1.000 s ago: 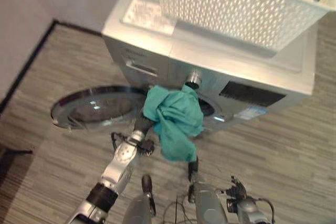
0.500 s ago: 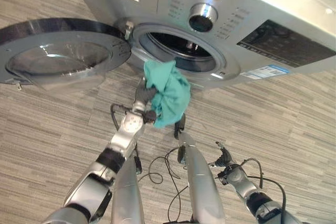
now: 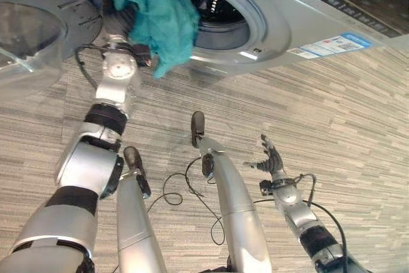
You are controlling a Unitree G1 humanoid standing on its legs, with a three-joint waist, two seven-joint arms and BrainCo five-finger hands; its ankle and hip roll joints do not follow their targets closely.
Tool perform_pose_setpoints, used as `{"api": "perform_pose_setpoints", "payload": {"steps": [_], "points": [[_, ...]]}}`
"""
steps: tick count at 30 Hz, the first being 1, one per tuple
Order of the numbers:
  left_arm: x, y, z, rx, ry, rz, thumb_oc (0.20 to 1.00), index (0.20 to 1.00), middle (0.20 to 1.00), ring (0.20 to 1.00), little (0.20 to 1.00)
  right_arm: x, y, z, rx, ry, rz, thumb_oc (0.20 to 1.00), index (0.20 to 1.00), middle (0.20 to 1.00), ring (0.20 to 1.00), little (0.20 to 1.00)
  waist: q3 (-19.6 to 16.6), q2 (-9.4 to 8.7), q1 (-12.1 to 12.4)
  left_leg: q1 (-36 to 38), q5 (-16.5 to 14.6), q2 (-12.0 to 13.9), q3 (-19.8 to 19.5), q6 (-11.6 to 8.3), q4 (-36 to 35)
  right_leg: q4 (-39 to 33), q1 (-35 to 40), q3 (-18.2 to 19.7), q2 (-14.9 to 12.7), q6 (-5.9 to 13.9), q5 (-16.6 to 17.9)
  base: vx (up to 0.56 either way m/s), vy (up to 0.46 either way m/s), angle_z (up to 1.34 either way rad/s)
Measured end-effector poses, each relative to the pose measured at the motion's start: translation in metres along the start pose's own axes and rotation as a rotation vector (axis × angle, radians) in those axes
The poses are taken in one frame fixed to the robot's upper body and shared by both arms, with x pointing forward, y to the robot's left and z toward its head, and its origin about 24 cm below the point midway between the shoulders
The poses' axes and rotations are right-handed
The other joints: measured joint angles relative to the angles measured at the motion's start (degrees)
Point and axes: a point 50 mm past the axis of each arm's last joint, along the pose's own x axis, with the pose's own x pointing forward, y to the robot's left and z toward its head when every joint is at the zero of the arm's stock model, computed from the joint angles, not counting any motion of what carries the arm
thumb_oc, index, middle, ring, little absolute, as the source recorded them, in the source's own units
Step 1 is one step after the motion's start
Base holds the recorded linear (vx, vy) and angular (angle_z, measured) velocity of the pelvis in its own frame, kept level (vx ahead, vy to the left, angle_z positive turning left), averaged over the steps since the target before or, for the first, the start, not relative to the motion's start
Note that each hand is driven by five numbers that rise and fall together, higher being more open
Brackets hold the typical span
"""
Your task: Grab the laundry basket,head to the washer,open it,put in the laundry and shut it.
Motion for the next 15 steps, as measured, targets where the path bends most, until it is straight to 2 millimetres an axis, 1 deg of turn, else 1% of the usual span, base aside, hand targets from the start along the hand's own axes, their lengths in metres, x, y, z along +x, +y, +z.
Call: {"api": "perform_pose_setpoints", "payload": {"steps": [1, 2, 3, 4, 5, 6, 7, 8, 9, 10, 13, 14, 15], "points": [[0.001, 0.0, 0.002, -0.008, 0.0, 0.007, 0.2, 0.2, 0.2, 0.2, 0.2, 0.0, 0.001, 0.001, 0.0, -0.006, 0.003, 1.0, 1.0, 1.0, 1.0, 1.0, -0.14, -0.14, 0.11, -0.65, -0.36, 0.34, 0.01, -0.09, 0.71, 0.01, -0.48, 0.13, 0.43, 0.07, 0.06, 0.02, -0.017, -0.18], [0.007, 0.0, 0.012, -0.038, -0.012, 0.037, 0.2, 0.2, 0.2, 0.2, 0.2, 0.0, 0.0, 0.003, -0.009, -0.018, 0.008, 1.0, 1.0, 1.0, 1.0, 1.0, -0.27, -0.34, -0.31, -1.54, -0.54, 0.73, 0.58, -0.11, 1.23, -0.04, -1.54, 0.65, 0.72, 0.33, 0.33, 0.02, -0.013, -0.26], [0.014, -0.001, 0.028, -0.059, -0.036, 0.058, 0.2, 0.2, 0.2, 0.2, 0.2, 0.0, -0.004, 0.006, -0.037, -0.036, 0.016, 1.0, 1.0, 1.0, 1.0, 1.0, -0.34, -0.45, -0.87, -2.43, -0.89, 1.1, 1.55, 0.34, 1.88, -0.13, -2.67, 1.65, 1.05, 0.7, 0.67, 0.02, -0.006, -0.24], [0.018, -0.002, 0.038, -0.078, -0.055, 0.068, 0.2, 0.2, 0.2, 0.2, 0.2, 0.0, -0.006, 0.007, -0.044, -0.043, 0.014, 1.0, 1.0, 1.0, 1.0, 1.0, -0.34, -0.45, -1.67, -2.52, -1.09, 1.2, 2.08, 0.68, 1.92, -0.48, -2.91, 2.21, 1.23, 0.83, 0.8, 0.01, 0.004, -0.22], [0.021, -0.005, 0.052, -0.096, -0.085, 0.073, 0.2, 0.2, 0.2, 0.2, 0.2, -0.001, -0.008, 0.006, -0.043, -0.039, 0.005, 1.0, 1.0, 1.0, 1.0, 1.0, -0.34, -0.45, -2.48, -2.52, -1.2, 1.37, 2.51, 0.87, 1.87, -0.99, -2.93, 2.55, 1.42, 1.12, 1.2, 0.01, 0.011, -0.17], [0.025, -0.012, 0.073, -0.134, -0.134, 0.069, 0.2, 0.2, 0.2, 0.2, 0.2, -0.002, -0.011, 0.003, -0.042, -0.028, -0.009, 1.0, 1.0, 1.0, 1.0, 1.0, -0.34, -0.44, -3.45, -2.39, -1.3, 1.55, 3.01, 0.92, 1.83, -1.52, -2.93, 3.02, 1.57, 1.28, 1.4, 0.01, 0.01, -0.14], [0.028, -0.017, 0.091, -0.195, -0.16, 0.069, 0.2, 0.2, 0.2, 0.2, 0.2, -0.004, -0.015, -0.001, -0.043, -0.016, -0.021, 1.0, 1.0, 1.0, 1.0, 1.0, -0.37, -0.47, -3.92, -2.26, -1.31, 1.55, 3.39, 0.81, 1.55, -1.97, -2.91, 3.47, 1.67, 1.69, 1.79, 0.01, 0.011, -0.15], [0.03, -0.024, 0.111, -0.247, -0.201, 0.051, 0.2, 0.2, 0.2, 0.2, 0.2, -0.005, -0.019, -0.004, -0.04, -0.001, -0.039, 1.0, 1.0, 1.0, 1.0, 1.0, -0.37, -0.47, -4.06, -1.97, -1.36, 1.65, 3.8, 0.85, 1.31, -2.5, -2.69, 3.77, 1.8, 1.55, 2.28, 0.03, 0.012, -0.13], [0.031, -0.029, 0.126, -0.285, -0.233, 0.04, 0.2, 0.2, 0.2, 0.2, 0.2, -0.006, -0.021, -0.007, -0.045, 0.011, -0.049, 1.0, 1.0, 1.0, 1.0, 1.0, -0.37, -0.47, -4.19, -1.76, -1.52, 1.86, 4.29, 1.02, 1.19, -2.76, -2.58, 4.03, 1.92, 1.6, 2.37, 0.03, 0.007, -0.18], [0.031, -0.033, 0.137, -0.377, -0.24, 0.032, 0.2, 0.2, 0.2, 0.2, 0.2, -0.009, -0.026, -0.01, -0.048, 0.024, -0.072, 1.0, 1.0, 1.0, 1.0, 1.0, -0.4, -0.26, -4.88, -1.21, -1.77, 2.07, 5.13, 1.08, 0.6, -3.84, -2.4, 4.7, 2.24, 1.8, 2.59, 0.04, 0.025, -0.14], [0.032, -0.031, 0.143, -0.417, -0.244, 0.038, 0.2, 0.2, 0.2, 0.2, 0.2, -0.01, -0.04, -0.012, -0.043, 0.041, -0.132, 1.0, 1.0, 1.0, 1.0, 1.0, -0.38, -0.21, -4.48, -0.87, -1.62, 2.03, 6.43, 0.88, -1.06, -6.03, -2.36, 5.52, 2.41, 1.51, 4.04, 0.03, 0.016, -0.13], [0.032, -0.033, 0.147, -0.413, -0.251, 0.029, 0.2, 0.2, 0.2, 0.2, 0.2, -0.01, -0.043, -0.012, -0.04, 0.038, -0.145, 1.0, 1.0, 1.0, 1.0, 1.0, -0.34, -0.11, -4.63, -0.77, -1.57, 2.01, 6.72, 0.82, -1.53, -6.77, -2.34, 5.58, 2.44, 1.57, 4.27, 0.04, 0.019, -0.03], [0.033, -0.032, 0.157, -0.368, -0.283, 0.021, 0.2, 0.2, 0.2, 0.2, 0.2, -0.011, -0.048, -0.011, -0.033, 0.034, -0.168, 1.0, 1.0, 1.0, 1.0, 1.0, -0.32, -0.08, -4.52, -0.71, -1.42, 1.96, 7.17, 0.75, -2.26, -7.86, -2.3, 5.84, 2.47, 1.69, 4.67, 0.01, 0.022, -0.06]]}}
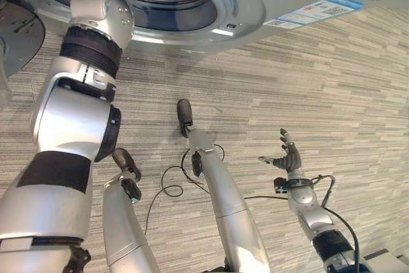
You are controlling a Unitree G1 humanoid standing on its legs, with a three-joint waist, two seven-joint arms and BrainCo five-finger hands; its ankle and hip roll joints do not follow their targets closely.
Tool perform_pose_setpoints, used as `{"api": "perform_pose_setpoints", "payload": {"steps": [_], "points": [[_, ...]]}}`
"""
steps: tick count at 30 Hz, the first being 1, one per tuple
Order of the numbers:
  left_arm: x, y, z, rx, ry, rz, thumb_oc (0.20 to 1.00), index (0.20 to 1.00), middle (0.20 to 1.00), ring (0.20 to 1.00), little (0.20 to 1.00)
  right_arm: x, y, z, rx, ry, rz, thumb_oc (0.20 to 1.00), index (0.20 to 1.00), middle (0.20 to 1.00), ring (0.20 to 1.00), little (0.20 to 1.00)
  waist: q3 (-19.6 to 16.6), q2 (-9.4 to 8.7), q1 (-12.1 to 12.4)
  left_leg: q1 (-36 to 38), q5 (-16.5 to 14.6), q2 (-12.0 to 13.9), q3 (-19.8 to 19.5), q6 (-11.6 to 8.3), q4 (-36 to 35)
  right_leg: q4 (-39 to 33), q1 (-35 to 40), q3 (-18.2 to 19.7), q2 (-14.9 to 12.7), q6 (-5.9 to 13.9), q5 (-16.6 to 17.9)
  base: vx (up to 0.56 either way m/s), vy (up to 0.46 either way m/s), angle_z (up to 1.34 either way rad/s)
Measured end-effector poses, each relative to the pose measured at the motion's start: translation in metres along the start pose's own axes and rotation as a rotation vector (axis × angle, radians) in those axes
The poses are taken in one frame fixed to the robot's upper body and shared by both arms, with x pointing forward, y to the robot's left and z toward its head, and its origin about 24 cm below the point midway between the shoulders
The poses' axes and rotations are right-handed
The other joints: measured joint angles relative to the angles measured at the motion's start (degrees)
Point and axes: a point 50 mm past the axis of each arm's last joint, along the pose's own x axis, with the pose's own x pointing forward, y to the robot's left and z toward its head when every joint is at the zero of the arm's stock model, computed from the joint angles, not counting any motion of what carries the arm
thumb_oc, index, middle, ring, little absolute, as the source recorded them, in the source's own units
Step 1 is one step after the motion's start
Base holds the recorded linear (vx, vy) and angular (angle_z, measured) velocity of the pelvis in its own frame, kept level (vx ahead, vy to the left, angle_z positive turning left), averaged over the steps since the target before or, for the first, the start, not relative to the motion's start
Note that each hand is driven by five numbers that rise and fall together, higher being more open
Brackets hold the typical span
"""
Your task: Grab the laundry basket,head to the washer,open it,put in the laundry and shut it.
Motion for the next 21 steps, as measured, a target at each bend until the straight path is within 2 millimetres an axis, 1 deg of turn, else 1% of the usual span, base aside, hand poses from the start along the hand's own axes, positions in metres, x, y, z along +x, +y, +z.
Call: {"api": "perform_pose_setpoints", "payload": {"steps": [1, 2, 3, 4, 5, 7, 8, 10, 11, 12, 13, 14, 15, 16, 18, 21], "points": [[0.001, 0.001, 0.003, 0.025, -0.018, -0.01, 0.2, 0.2, 0.2, 0.2, 0.2, 0.0, -0.004, 0.002, 0.005, -0.009, -0.014, 1.0, 1.0, 1.0, 1.0, 1.0, 0.0, 0.0, 0.37, 0.3, 0.09, 0.02, 0.61, 0.01, -0.49, -0.47, 0.0, 0.41, 0.06, -0.12, 0.57, 0.01, -0.016, -0.08], [0.0, 0.001, 0.001, 0.032, -0.015, -0.01, 0.482, 0.482, 0.482, 0.482, 0.482, -0.001, -0.006, 0.002, 0.001, -0.01, -0.021, 1.0, 1.0, 1.0, 1.0, 1.0, 0.02, 0.03, 0.67, 0.76, 0.09, -0.08, 1.13, 0.01, -0.94, -0.7, 0.04, 0.86, 0.03, -0.08, 0.59, 0.01, -0.013, -0.08], [-0.001, 0.003, -0.002, 0.038, -0.01, -0.008, 1.0, 1.0, 1.0, 1.0, 1.0, -0.001, -0.007, 0.002, -0.004, -0.011, -0.02, 1.0, 1.0, 1.0, 1.0, 1.0, 0.12, 0.27, 0.86, 0.94, 0.08, -0.06, 1.24, 0.01, -1.01, -0.78, 0.17, 0.95, 0.06, -0.05, 0.63, 0.01, -0.001, -0.04], [-0.002, 0.002, -0.004, 0.076, -0.008, -0.024, 1.0, 1.0, 1.0, 1.0, 1.0, -0.002, -0.008, 0.0, -0.01, -0.004, -0.02, 1.0, 1.0, 1.0, 1.0, 1.0, 0.09, 0.7, 1.27, 0.94, 0.07, -0.08, 1.25, 0.02, -1.18, -0.81, 0.18, 0.94, 0.03, -0.02, 0.58, 0.0, 0.0, 0.0], [-0.002, 0.002, -0.008, 0.15, -0.007, -0.051, 1.0, 1.0, 1.0, 1.0, 1.0, -0.004, -0.01, -0.002, -0.016, 0.001, -0.018, 1.0, 1.0, 1.0, 1.0, 1.0, 0.04, 1.02, 1.63, 0.98, 0.07, -0.11, 1.25, 0.01, -1.4, -0.95, 0.21, 0.94, 0.01, -0.02, 0.57, 0.0, 0.0, 0.0], [-0.004, 0.006, -0.02, 0.364, 0.025, -0.148, 1.0, 1.0, 1.0, 1.0, 1.0, -0.007, -0.013, -0.008, -0.034, 0.024, -0.009, 1.0, 1.0, 1.0, 1.0, 1.0, 0.28, 1.72, 2.94, 1.84, 0.17, -0.19, 1.4, -0.09, -2.01, -1.03, 0.78, 0.95, -0.05, -0.1, 0.58, -0.01, 0.031, 0.02], [-0.004, 0.014, -0.035, 0.627, 0.08, -0.238, 1.0, 1.0, 1.0, 1.0, 1.0, -0.004, -0.016, -0.008, -0.052, 0.03, -0.007, 1.0, 1.0, 1.0, 1.0, 1.0, 0.62, 2.72, 3.48, 3.14, 0.4, -0.54, 1.45, 0.02, -2.89, -1.4, 2.01, 0.97, -0.31, -0.16, 0.49, -0.01, 0.049, 0.06], [-0.004, 0.045, -0.055, 1.075, 0.199, -0.312, 1.0, 1.0, 1.0, 1.0, 1.0, 0.002, -0.023, -0.007, -0.108, 0.028, 0.023, 1.0, 1.0, 1.0, 1.0, 1.0, 0.39, 4.33, 3.27, 4.45, 0.35, -0.6, 1.46, 0.08, -3.37, -2.3, 3.57, 0.95, -0.31, -0.03, 0.44, -0.01, 0.034, 0.0], [-0.006, 0.056, -0.062, 1.192, 0.254, -0.317, 1.0, 1.0, 1.0, 1.0, 1.0, 0.004, -0.026, -0.006, -0.12, 0.026, 0.026, 1.0, 1.0, 1.0, 1.0, 1.0, 0.38, 4.56, 3.06, 5.13, 0.33, -0.55, 1.65, 0.08, -3.65, -2.58, 4.13, 1.03, -0.32, -0.01, 0.47, -0.01, 0.014, -0.05], [-0.012, 0.061, -0.074, 1.401, 0.283, -0.375, 1.0, 1.0, 1.0, 1.0, 1.0, 0.005, -0.031, -0.006, -0.15, 0.029, 0.036, 1.0, 1.0, 1.0, 1.0, 1.0, 0.18, 4.95, 3.02, 5.7, 0.32, -0.53, 1.7, 0.09, -4.04, -2.75, 4.64, 0.99, -0.26, -0.04, 0.43, -0.01, 0.001, -0.04], [-0.015, 0.069, -0.08, 1.571, 0.317, -0.406, 1.0, 1.0, 1.0, 1.0, 1.0, 0.005, -0.036, -0.007, -0.188, 0.032, 0.057, 1.0, 1.0, 1.0, 1.0, 1.0, 0.18, 5.08, 3.15, 6.34, 0.38, -0.47, 1.66, 0.02, -4.42, -3.34, 5.4, 0.93, -0.13, -0.04, 0.45, 0.0, 0.0, 0.0], [-0.016, 0.068, -0.082, 1.611, 0.34, -0.422, 1.0, 1.0, 1.0, 1.0, 1.0, 0.006, -0.041, -0.007, -0.207, 0.036, 0.056, 1.0, 1.0, 1.0, 1.0, 1.0, 0.17, 5.07, 2.79, 6.69, 0.65, -0.53, 1.43, -0.34, -4.99, -3.38, 5.71, 0.77, -0.1, -0.11, 0.46, 0.0, 0.014, 0.04], [-0.015, 0.06, -0.079, 1.637, 0.325, -0.428, 1.0, 1.0, 1.0, 1.0, 1.0, 0.006, -0.043, -0.006, -0.216, 0.032, 0.057, 1.0, 1.0, 1.0, 1.0, 1.0, 0.14, 5.01, 2.6, 6.58, 0.7, -0.51, 1.23, -0.42, -5.1, -3.51, 5.72, 0.6, -0.02, -0.14, 0.48, 0.0, 0.015, 0.07], [-0.011, 0.054, -0.072, 1.653, 0.298, -0.421, 1.0, 1.0, 1.0, 1.0, 1.0, 0.007, -0.047, -0.003, -0.231, 0.022, 0.065, 1.0, 1.0, 1.0, 1.0, 1.0, 0.14, 5.01, 2.56, 6.52, 0.78, -0.53, 1.16, -0.42, -5.27, -3.7, 5.71, 0.52, -0.01, -0.18, 0.52, 0.0, 0.0, 0.0], [-0.01, 0.052, -0.071, 1.663, 0.292, -0.42, 1.0, 1.0, 1.0, 1.0, 1.0, 0.008, -0.051, 0.001, -0.246, 0.008, 0.068, 1.0, 1.0, 1.0, 1.0, 1.0, 0.12, 4.99, 1.9, 6.57, 0.77, -0.49, 1.16, -0.41, -5.48, -3.91, 5.76, 0.52, 0.02, -0.17, 0.52, 0.0, 0.0, 0.0], [-0.008, 0.047, -0.068, 1.711, 0.262, -0.429, 1.0, 1.0, 1.0, 1.0, 1.0, 0.009, -0.052, 0.004, -0.249, -0.008, 0.074, 1.0, 1.0, 1.0, 1.0, 1.0, 0.11, 4.95, 0.62, 6.45, 0.78, -0.44, 1.18, -0.42, -5.84, -4.45, 5.76, 0.41, 0.07, -0.13, 0.56, 0.0, 0.0, 0.0]]}}
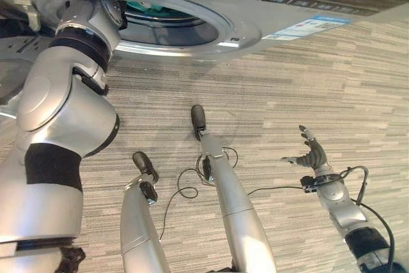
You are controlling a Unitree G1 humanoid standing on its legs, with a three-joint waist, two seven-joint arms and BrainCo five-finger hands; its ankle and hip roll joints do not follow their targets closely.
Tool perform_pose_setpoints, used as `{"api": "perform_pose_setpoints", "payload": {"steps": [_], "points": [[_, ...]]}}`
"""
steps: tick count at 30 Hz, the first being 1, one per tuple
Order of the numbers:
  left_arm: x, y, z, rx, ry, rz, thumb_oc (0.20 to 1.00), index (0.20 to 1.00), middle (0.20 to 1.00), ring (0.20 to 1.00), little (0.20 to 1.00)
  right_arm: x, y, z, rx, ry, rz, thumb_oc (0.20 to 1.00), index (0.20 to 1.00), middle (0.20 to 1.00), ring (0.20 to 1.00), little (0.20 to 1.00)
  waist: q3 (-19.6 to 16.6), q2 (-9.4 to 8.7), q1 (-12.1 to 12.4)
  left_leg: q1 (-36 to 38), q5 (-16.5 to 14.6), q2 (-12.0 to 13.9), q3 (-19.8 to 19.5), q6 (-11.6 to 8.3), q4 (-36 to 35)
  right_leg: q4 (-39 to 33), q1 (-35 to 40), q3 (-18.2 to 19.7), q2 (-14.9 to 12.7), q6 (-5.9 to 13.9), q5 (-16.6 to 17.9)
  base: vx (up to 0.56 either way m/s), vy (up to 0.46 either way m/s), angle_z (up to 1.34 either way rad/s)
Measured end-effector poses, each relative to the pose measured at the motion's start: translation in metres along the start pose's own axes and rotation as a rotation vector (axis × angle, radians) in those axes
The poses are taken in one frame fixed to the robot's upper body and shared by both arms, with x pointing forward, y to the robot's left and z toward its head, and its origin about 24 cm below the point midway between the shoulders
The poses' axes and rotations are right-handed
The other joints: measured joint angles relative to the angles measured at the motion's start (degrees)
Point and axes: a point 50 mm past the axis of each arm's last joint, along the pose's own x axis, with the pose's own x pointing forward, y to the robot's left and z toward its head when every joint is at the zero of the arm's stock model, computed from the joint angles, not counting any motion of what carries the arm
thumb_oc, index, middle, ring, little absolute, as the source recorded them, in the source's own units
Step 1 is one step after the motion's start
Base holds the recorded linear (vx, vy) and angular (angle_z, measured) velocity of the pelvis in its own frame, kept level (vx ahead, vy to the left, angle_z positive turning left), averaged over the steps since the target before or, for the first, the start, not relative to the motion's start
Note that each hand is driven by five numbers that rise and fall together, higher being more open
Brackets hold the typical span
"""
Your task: Grab the laundry basket,head to the washer,open it,put in the laundry and shut it.
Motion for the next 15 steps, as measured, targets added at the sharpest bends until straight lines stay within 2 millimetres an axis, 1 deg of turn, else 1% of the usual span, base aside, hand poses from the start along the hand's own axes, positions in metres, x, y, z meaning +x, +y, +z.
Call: {"api": "perform_pose_setpoints", "payload": {"steps": [2, 3, 5, 6, 7, 8, 9, 10, 11, 12, 13, 14, 15], "points": [[0.0, 0.001, 0.009, 0.026, -0.041, 0.015, 1.0, 1.0, 1.0, 1.0, 1.0, 0.0, 0.0, -0.002, -0.004, 0.008, 0.004, 1.0, 1.0, 1.0, 1.0, 1.0, 0.0, 0.0, 0.17, -0.18, 0.0, 0.0, -0.1, 0.0, -0.09, -0.24, -0.01, -0.15, -0.03, 0.05, 0.03, 0.0, 0.0, 0.0], [-0.001, 0.003, 0.015, 0.054, -0.074, 0.037, 1.0, 1.0, 1.0, 1.0, 1.0, -0.001, 0.001, -0.006, -0.01, 0.024, 0.008, 1.0, 1.0, 1.0, 1.0, 1.0, 0.0, 0.0, 0.6, -0.31, 0.01, -0.02, -0.25, -0.01, -0.1, -0.32, -0.01, -0.33, -0.08, 0.05, 0.07, -0.01, 0.002, 0.04], [-0.001, 0.005, 0.024, 0.056, -0.113, 0.064, 1.0, 1.0, 1.0, 1.0, 1.0, -0.001, 0.005, -0.011, -0.009, 0.046, 0.017, 1.0, 1.0, 1.0, 1.0, 1.0, 0.0, 0.0, 1.13, -0.55, 0.09, -0.11, -0.56, 0.06, -0.15, -0.38, 0.04, -0.76, -0.28, 0.05, 0.07, -0.02, 0.039, 0.06], [-0.003, 0.004, 0.034, 0.054, -0.163, 0.079, 1.0, 1.0, 1.0, 1.0, 1.0, 0.0, 0.008, -0.014, 0.001, 0.061, 0.014, 1.0, 1.0, 1.0, 1.0, 1.0, 0.01, 0.0, 1.34, -0.31, 0.23, -0.35, -0.67, 0.03, -0.45, -0.45, 0.28, -0.97, -0.54, 0.05, 0.08, -0.01, 0.046, 0.11], [-0.006, 0.001, 0.04, 0.045, -0.218, 0.099, 1.0, 1.0, 1.0, 1.0, 1.0, 0.002, 0.012, -0.018, 0.007, 0.086, 0.014, 1.0, 1.0, 1.0, 1.0, 1.0, 0.14, 0.05, 1.71, 0.79, 0.64, -0.9, -0.53, -0.01, -1.52, -0.49, 1.08, -1.19, -1.1, 0.04, 0.08, 0.0, 0.047, 0.09], [-0.016, -0.026, 0.046, -0.002, -0.309, 0.081, 1.0, 1.0, 1.0, 1.0, 1.0, 0.001, 0.025, -0.026, 0.019, 0.136, 0.031, 1.0, 1.0, 1.0, 1.0, 1.0, 0.3, -0.02, 2.16, 4.2, 0.82, -1.19, -0.23, -0.21, -3.14, -0.72, 3.52, -1.12, -1.28, -0.12, -0.04, 0.01, 0.038, 0.08], [-0.021, -0.044, 0.041, 0.0, -0.313, 0.044, 1.0, 1.0, 1.0, 1.0, 1.0, -0.002, 0.034, -0.031, 0.015, 0.163, 0.06, 1.0, 1.0, 1.0, 1.0, 1.0, 0.42, 0.18, 2.78, 6.78, 0.93, -1.25, -0.22, -0.39, -4.33, -1.06, 5.79, -1.33, -1.31, -0.31, -0.22, 0.02, 0.063, 0.03], [-0.028, -0.059, 0.035, -0.053, -0.321, 0.019, 1.0, 1.0, 1.0, 1.0, 1.0, -0.004, 0.043, -0.035, 0.03, 0.184, 0.075, 1.0, 1.0, 1.0, 1.0, 1.0, 0.42, 0.18, 2.87, 9.48, 1.13, -1.42, -0.24, -0.67, -5.63, -1.68, 8.34, -1.52, -1.39, -0.41, -0.41, 0.02, 0.038, 0.01], [-0.035, -0.078, 0.025, -0.087, -0.313, -0.022, 1.0, 1.0, 1.0, 1.0, 1.0, -0.007, 0.052, -0.039, 0.047, 0.208, 0.088, 1.0, 1.0, 1.0, 1.0, 1.0, 0.42, 0.19, 2.68, 12.39, 1.25, -1.47, -0.18, -0.83, -6.97, -2.1, 10.71, -1.74, -1.34, -0.58, -0.6, 0.01, 0.056, -0.01], [-0.045, -0.107, 0.016, -0.095, -0.294, -0.09, 1.0, 1.0, 1.0, 1.0, 1.0, -0.013, 0.059, -0.045, 0.052, 0.239, 0.104, 1.0, 1.0, 1.0, 1.0, 1.0, 0.42, 0.19, 2.28, 15.65, 1.42, -1.56, -0.03, -1.02, -8.26, -2.71, 13.48, -1.85, -1.26, -0.78, -0.88, 0.04, 0.071, -0.03], [-0.053, -0.124, 0.016, -0.094, -0.297, -0.135, 1.0, 1.0, 1.0, 1.0, 1.0, -0.019, 0.061, -0.051, 0.043, 0.261, 0.116, 1.0, 1.0, 1.0, 1.0, 1.0, 0.34, 0.33, 2.64, 17.84, 1.69, -1.66, 0.07, -1.07, -9.53, -3.27, 15.32, -1.86, -1.23, -0.79, -0.91, 0.06, 0.111, 0.01], [-0.062, -0.138, 0.015, -0.115, -0.312, -0.17, 1.0, 1.0, 1.0, 1.0, 1.0, -0.026, 0.062, -0.06, 0.027, 0.295, 0.128, 1.0, 1.0, 1.0, 1.0, 1.0, 0.22, 0.5, 3.6, 20.47, 1.93, -1.89, 0.02, -0.96, -10.86, -3.72, 17.67, -2.22, -1.32, -0.75, -1.11, 0.11, 0.153, -0.03], [-0.072, -0.146, 0.007, -0.174, -0.314, -0.184, 1.0, 1.0, 1.0, 1.0, 1.0, -0.029, 0.063, -0.065, -0.006, 0.32, 0.138, 1.0, 1.0, 1.0, 1.0, 1.0, 0.22, 0.49, 3.97, 22.73, 1.96, -1.85, 0.48, -0.96, -11.41, -3.79, 19.45, -2.24, -1.27, -0.8, -1.22, 0.08, 0.194, -0.2]]}}
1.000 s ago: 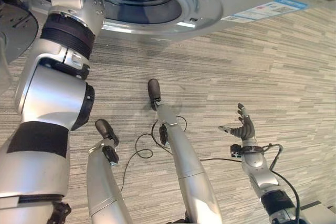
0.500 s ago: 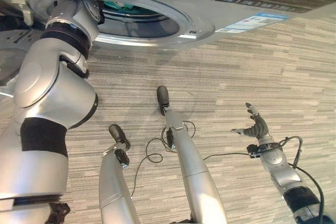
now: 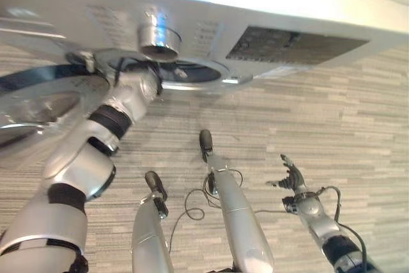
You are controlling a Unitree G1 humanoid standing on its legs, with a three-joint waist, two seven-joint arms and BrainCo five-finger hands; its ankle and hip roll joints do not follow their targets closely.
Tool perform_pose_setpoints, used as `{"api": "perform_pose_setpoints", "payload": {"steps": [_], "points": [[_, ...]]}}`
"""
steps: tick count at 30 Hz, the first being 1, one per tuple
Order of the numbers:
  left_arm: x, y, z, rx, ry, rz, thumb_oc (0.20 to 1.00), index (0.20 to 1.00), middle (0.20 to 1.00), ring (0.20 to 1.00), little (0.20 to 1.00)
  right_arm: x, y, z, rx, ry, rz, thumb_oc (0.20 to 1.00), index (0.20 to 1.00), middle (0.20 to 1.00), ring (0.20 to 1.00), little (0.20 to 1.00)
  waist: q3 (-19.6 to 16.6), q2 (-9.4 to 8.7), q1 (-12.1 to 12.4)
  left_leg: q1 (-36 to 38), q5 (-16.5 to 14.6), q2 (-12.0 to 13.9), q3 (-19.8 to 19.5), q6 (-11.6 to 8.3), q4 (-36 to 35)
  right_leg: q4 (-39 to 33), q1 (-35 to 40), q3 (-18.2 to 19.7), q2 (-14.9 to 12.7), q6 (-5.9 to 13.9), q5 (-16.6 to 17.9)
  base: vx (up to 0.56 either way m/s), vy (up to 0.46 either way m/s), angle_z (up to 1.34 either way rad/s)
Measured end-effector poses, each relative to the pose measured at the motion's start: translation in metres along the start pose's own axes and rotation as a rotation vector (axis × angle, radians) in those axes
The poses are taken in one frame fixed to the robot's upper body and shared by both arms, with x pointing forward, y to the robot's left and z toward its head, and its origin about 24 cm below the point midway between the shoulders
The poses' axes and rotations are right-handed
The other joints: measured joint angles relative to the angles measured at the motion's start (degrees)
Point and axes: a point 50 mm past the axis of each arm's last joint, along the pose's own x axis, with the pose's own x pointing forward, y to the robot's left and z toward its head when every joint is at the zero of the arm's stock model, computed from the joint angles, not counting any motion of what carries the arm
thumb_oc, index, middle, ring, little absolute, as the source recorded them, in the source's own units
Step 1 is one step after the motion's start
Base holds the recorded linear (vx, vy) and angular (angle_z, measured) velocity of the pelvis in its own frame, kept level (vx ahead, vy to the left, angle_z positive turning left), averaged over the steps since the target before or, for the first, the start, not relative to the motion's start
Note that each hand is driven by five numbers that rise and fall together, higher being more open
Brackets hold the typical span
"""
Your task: Grab the laundry basket,head to the washer,open it,put in the laundry and shut it.
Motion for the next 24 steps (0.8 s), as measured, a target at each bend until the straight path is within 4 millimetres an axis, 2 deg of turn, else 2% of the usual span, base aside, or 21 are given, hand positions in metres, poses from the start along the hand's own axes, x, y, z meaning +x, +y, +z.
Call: {"api": "perform_pose_setpoints", "payload": {"steps": [1, 2, 3, 4, 5, 7, 9, 10, 12, 13, 14, 16, 19, 21, 22, 23, 24], "points": [[-0.051, -0.054, -0.034, -0.171, 0.076, -0.091, 1.0, 1.0, 1.0, 1.0, 1.0, -0.006, 0.007, -0.022, -0.064, 0.096, 0.027, 1.0, 1.0, 1.0, 1.0, 1.0, -0.02, 0.14, 0.69, 7.66, -0.12, -0.17, 0.53, -0.11, -1.62, -0.02, 6.52, 0.11, 0.03, -0.14, -2.02, 0.1, 0.18, -0.22], [-0.076, -0.088, -0.036, -0.249, 0.113, -0.163, 1.0, 1.0, 1.0, 1.0, 1.0, -0.013, 0.011, -0.041, -0.095, 0.169, 0.049, 1.0, 1.0, 1.0, 1.0, 1.0, -0.44, 0.77, 1.95, 9.72, -0.15, -0.26, 0.34, -0.04, -1.44, 0.11, 9.06, 0.12, -0.01, -0.04, -2.8, 0.04, 0.108, -0.13], [-0.109, -0.128, -0.036, -0.366, 0.179, -0.238, 1.0, 1.0, 1.0, 1.0, 1.0, -0.021, 0.014, -0.06, -0.126, 0.25, 0.078, 1.0, 1.0, 1.0, 1.0, 1.0, -0.7, 1.43, 3.38, 14.55, -0.74, -0.32, 0.42, 0.65, -2.99, 0.53, 12.85, -0.02, -0.09, 0.67, -4.28, 0.15, 0.111, 0.12], [-0.136, -0.157, -0.035, -0.429, 0.246, -0.311, 1.0, 1.0, 1.0, 1.0, 1.0, -0.03, 0.016, -0.075, -0.136, 0.32, 0.092, 1.0, 1.0, 1.0, 1.0, 1.0, -1.2, 1.94, 3.96, 18.19, -1.0, -0.79, 0.42, 0.37, -5.15, 1.03, 15.32, -0.01, -0.3, 0.95, -5.1, 0.15, 0.102, 0.32], [-0.165, -0.185, -0.03, -0.45, 0.28, -0.421, 1.0, 1.0, 1.0, 1.0, 1.0, -0.038, 0.019, -0.085, -0.136, 0.352, 0.109, 1.0, 1.0, 1.0, 1.0, 1.0, -2.59, 2.81, 5.58, 19.7, -0.49, -1.98, 0.04, 0.86, -6.23, 1.41, 16.6, -0.38, -1.41, 1.52, -6.13, 0.21, 0.131, 0.25], [-0.21, -0.21, -0.036, -0.643, 0.471, -0.431, 1.0, 1.0, 1.0, 1.0, 1.0, -0.04, 0.024, -0.098, -0.074, 0.458, 0.084, 1.0, 1.0, 1.0, 1.0, 1.0, -2.92, 2.64, 6.44, 25.06, -0.5, -2.71, 0.24, 1.74, -8.33, 0.91, 21.25, -0.24, -2.32, 2.2, -7.05, 0.16, 0.064, 0.12], [-0.254, -0.234, -0.036, -0.687, 0.594, -0.535, 1.0, 1.0, 1.0, 1.0, 1.0, -0.055, 0.031, -0.114, -0.058, 0.542, 0.103, 1.0, 1.0, 1.0, 1.0, 1.0, -4.3, 3.56, 7.07, 29.68, -0.05, -3.05, -0.29, 1.98, -11.07, -1.91, 26.12, -0.98, -2.57, 3.06, -7.06, 0.14, 0.035, 0.2], [-0.29, -0.247, -0.041, -0.661, 0.682, -0.637, 1.0, 1.0, 1.0, 1.0, 1.0, -0.07, 0.037, -0.128, -0.054, 0.597, 0.134, 1.0, 1.0, 1.0, 1.0, 1.0, -7.62, 4.96, 8.05, 32.3, 1.53, -3.29, -0.46, 3.08, -15.09, -6.31, 29.61, -2.29, -2.86, 4.56, -6.18, 0.18, 0.025, 0.23], [-0.303, -0.244, -0.054, -0.624, 0.714, -0.647, 1.0, 1.0, 1.0, 1.0, 1.0, -0.075, 0.041, -0.131, -0.048, 0.613, 0.146, 1.0, 1.0, 1.0, 1.0, 1.0, -9.19, 4.97, 8.62, 33.96, 2.8, -3.55, -0.36, 2.97, -17.93, -6.7, 30.91, -3.13, -3.26, 4.18, -5.85, 0.18, 0.032, 0.23], [-0.316, -0.244, -0.065, -0.593, 0.771, -0.665, 1.0, 1.0, 1.0, 1.0, 1.0, -0.081, 0.044, -0.136, -0.043, 0.634, 0.162, 1.0, 1.0, 1.0, 1.0, 1.0, -9.87, 4.89, 8.48, 37.79, 4.66, -4.12, -0.71, 2.41, -21.03, -8.9, 34.24, -3.84, -3.28, 4.03, -4.24, 0.24, 0.056, 0.23], [-0.332, -0.245, -0.074, -0.583, 0.845, -0.677, 1.0, 1.0, 1.0, 1.0, 1.0, -0.087, 0.044, -0.141, -0.044, 0.652, 0.171, 1.0, 1.0, 1.0, 1.0, 1.0, -11.64, 5.68, 8.78, 40.15, 5.43, -3.9, -0.93, 2.66, -23.83, -11.58, 37.16, -4.75, -3.03, 4.22, -3.76, 0.24, 0.056, 0.17], [-0.349, -0.244, -0.089, -0.574, 0.972, -0.662, 1.0, 1.0, 1.0, 1.0, 1.0, -0.098, 0.042, -0.15, -0.041, 0.686, 0.187, 1.0, 1.0, 1.0, 1.0, 1.0, -14.92, 6.47, 8.63, 43.95, 7.33, -3.73, -0.81, 2.22, -28.22, -17.46, 41.46, -5.22, -2.18, 4.37, -1.37, 0.13, 0.046, 0.05], [-0.343, -0.235, -0.103, -0.549, 0.981, -0.625, 1.0, 1.0, 1.0, 1.0, 1.0, -0.096, 0.04, -0.15, -0.056, 0.681, 0.197, 1.0, 1.0, 1.0, 1.0, 1.0, -16.36, 7.27, 9.27, 44.98, 7.72, -4.27, -0.74, 2.38, -29.54, -21.53, 43.79, -5.38, -2.33, 4.6, 0.74, 0.1, 0.038, 0.0], [-0.333, -0.225, -0.122, -0.541, 1.035, -0.559, 1.0, 1.0, 1.0, 1.0, 1.0, -0.101, 0.04, -0.153, -0.099, 0.693, 0.24, 1.0, 1.0, 1.0, 1.0, 1.0, -17.03, 7.67, 9.53, 46.82, 8.03, -4.33, -0.93, 2.26, -30.96, -22.32, 45.56, -5.83, -2.44, 4.81, 0.75, 0.12, 0.034, 0.04], [-0.333, -0.225, -0.122, -0.539, 1.037, -0.558, 1.0, 1.0, 1.0, 1.0, 1.0, -0.101, 0.04, -0.154, -0.101, 0.693, 0.242, 1.0, 1.0, 1.0, 1.0, 1.0, -17.03, 7.67, 9.53, 46.83, 8.06, -4.33, -0.94, 2.26, -31.02, -22.35, 45.6, -5.85, -2.44, 4.83, 0.74, 0.04, 0.022, 0.16], [-0.323, -0.203, -0.152, -0.459, 1.059, -0.508, 1.0, 1.0, 1.0, 1.0, 1.0, -0.103, 0.039, -0.155, -0.144, 0.695, 0.276, 1.0, 1.0, 1.0, 1.0, 1.0, -17.47, 7.46, 9.55, 47.75, 8.89, -4.3, -1.16, 2.2, -32.48, -22.41, 46.31, -6.58, -2.44, 4.84, 0.54, 0.02, 0.019, 0.15], [-0.318, -0.188, -0.17, -0.406, 1.081, -0.479, 1.0, 1.0, 1.0, 1.0, 1.0, -0.102, 0.038, -0.155, -0.167, 0.686, 0.289, 1.0, 1.0, 1.0, 1.0, 1.0, -17.93, 7.15, 9.48, 47.54, 9.0, -4.32, -1.34, 2.12, -32.59, -22.41, 46.13, -6.73, -2.48, 4.86, 0.48, -0.02, 0.004, 0.15]]}}
